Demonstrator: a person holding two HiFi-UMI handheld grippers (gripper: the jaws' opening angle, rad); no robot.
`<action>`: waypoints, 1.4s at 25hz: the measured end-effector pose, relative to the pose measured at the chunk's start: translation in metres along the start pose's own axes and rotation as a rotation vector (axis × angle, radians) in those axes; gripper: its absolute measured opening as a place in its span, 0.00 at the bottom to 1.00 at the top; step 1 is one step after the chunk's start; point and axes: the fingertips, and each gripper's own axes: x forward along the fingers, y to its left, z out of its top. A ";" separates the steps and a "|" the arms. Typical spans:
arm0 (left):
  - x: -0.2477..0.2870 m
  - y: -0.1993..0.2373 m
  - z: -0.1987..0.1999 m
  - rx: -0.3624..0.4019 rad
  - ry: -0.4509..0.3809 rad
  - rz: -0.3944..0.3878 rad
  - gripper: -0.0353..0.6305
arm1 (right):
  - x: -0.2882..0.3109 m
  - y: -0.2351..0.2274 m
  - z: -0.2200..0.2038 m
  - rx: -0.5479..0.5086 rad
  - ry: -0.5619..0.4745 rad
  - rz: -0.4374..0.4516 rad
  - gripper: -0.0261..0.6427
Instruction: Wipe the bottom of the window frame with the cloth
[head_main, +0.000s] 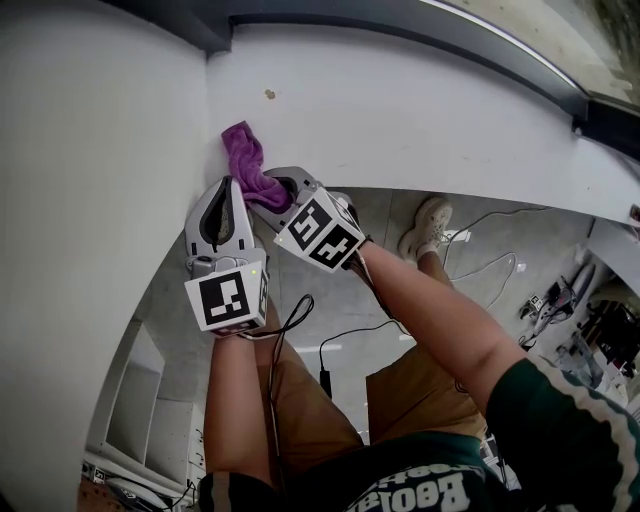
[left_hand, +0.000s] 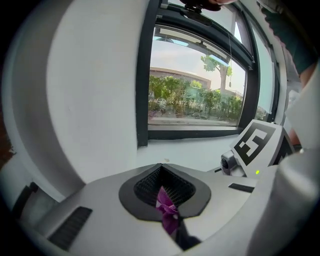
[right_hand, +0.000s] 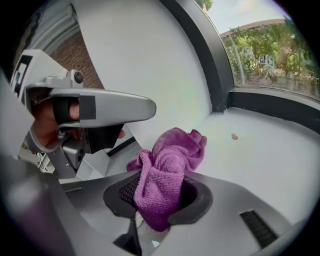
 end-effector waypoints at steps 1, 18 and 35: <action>0.001 0.000 0.000 -0.009 -0.002 0.000 0.06 | 0.000 -0.002 0.000 0.004 0.001 -0.004 0.23; 0.038 -0.004 0.038 -0.006 -0.054 -0.027 0.06 | -0.011 -0.078 0.045 0.024 -0.056 -0.111 0.23; 0.067 -0.010 0.073 0.057 -0.081 -0.038 0.06 | -0.021 -0.129 0.063 0.021 -0.054 -0.204 0.23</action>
